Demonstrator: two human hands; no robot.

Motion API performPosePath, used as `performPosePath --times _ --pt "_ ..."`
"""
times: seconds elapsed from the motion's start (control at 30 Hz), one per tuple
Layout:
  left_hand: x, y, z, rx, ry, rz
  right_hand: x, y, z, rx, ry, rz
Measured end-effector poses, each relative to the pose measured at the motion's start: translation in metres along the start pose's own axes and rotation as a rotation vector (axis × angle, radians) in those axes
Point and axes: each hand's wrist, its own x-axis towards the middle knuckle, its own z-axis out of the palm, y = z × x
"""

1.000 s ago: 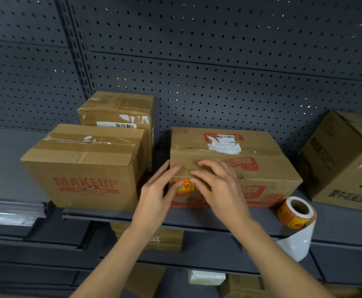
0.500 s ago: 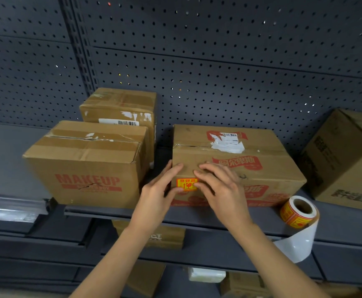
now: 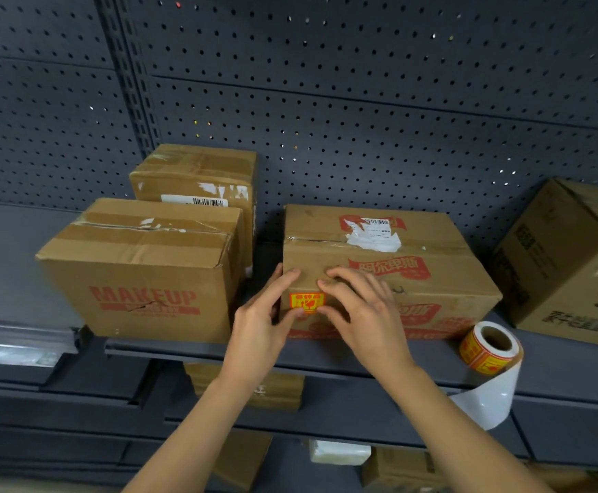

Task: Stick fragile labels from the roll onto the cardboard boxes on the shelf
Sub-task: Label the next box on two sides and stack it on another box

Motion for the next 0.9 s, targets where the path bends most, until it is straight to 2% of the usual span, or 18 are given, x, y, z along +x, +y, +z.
performPosePath --times 0.1,0.3,0.37,0.5,0.63,0.8,0.9 --pt "-0.002 0.004 0.0 -0.067 -0.02 -0.078 -0.002 0.0 -0.022 0.134 -0.083 0.118" --pt "-0.002 0.01 0.005 -0.289 0.017 -0.371 -0.025 0.055 -0.085 0.268 0.136 0.733" --pt "0.004 0.014 0.01 -0.346 0.023 -0.431 -0.03 0.078 -0.098 0.302 0.157 0.863" --pt "0.015 0.023 0.021 -0.396 0.013 -0.469 -0.03 0.107 -0.111 0.331 0.166 0.956" --pt "0.02 0.03 0.028 -0.368 0.073 -0.514 -0.032 0.123 -0.099 0.507 -0.053 1.152" --pt "0.02 0.039 0.029 -0.366 0.111 -0.536 -0.035 0.122 -0.095 0.58 -0.031 1.09" --pt "0.018 0.055 0.023 -0.364 0.146 -0.539 -0.034 0.117 -0.104 0.633 0.051 1.006"
